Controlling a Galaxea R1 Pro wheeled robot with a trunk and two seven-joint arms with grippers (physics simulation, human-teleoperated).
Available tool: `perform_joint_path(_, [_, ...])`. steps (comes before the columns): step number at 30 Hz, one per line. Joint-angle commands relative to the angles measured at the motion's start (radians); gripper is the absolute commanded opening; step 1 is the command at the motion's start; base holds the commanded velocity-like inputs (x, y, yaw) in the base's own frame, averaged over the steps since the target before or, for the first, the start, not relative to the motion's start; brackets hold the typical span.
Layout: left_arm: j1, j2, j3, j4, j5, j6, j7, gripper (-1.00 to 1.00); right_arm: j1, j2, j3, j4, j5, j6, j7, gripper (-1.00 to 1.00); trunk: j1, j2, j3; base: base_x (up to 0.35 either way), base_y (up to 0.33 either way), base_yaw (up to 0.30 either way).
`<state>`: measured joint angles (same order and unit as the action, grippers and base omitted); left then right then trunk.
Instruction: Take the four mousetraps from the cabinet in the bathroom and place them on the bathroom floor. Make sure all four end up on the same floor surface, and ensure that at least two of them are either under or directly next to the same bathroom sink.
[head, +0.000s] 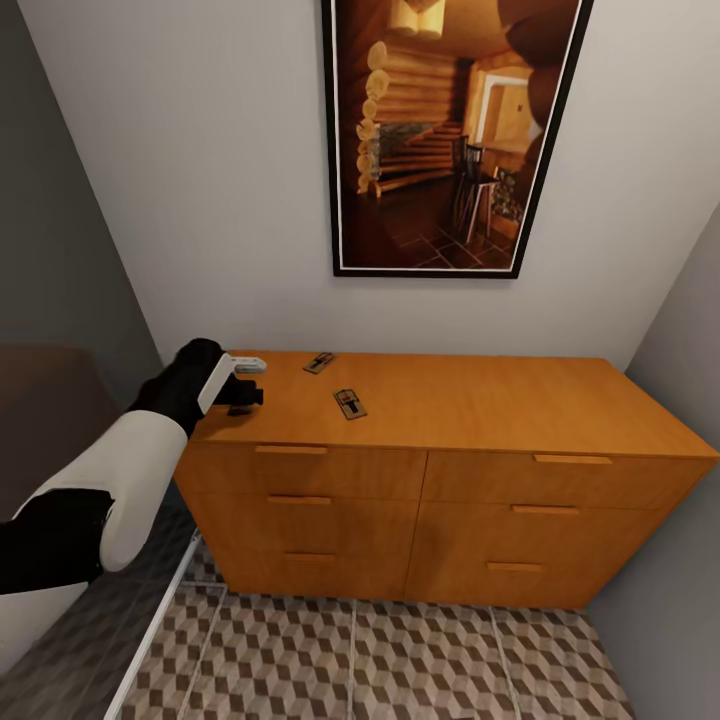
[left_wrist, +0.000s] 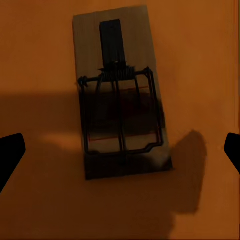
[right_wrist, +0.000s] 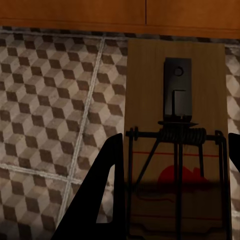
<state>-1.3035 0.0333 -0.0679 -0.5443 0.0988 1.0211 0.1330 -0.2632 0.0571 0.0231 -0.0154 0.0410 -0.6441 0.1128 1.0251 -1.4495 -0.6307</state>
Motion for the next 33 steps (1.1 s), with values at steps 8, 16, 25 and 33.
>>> perform_joint_path(8, [-0.001,-0.017,-0.035,0.010,0.010,0.004,0.008,1.00,-0.001,0.000,0.001,0.000,0.002,-0.003,0.001,-1.00,0.000,0.000,-0.002,0.000,0.000,0.000])
perform_joint_path(16, [-0.001,-0.022,-0.045,0.015,0.010,0.003,0.008,1.00,-0.001,0.000,0.001,0.001,0.002,-0.003,0.001,-1.00,0.000,0.000,-0.002,0.000,0.000,0.000])
perform_joint_path(25, [-0.001,-0.019,-0.046,0.015,0.010,0.002,0.008,1.00,-0.001,0.001,0.001,0.001,0.002,-0.003,0.001,-1.00,0.000,0.000,-0.002,0.000,0.000,0.000])
perform_joint_path(33, [-0.001,-0.013,-0.046,0.015,0.010,0.002,0.008,1.00,-0.001,0.001,0.001,0.001,0.002,-0.003,0.001,-1.00,0.000,0.000,-0.002,0.000,0.000,0.000])
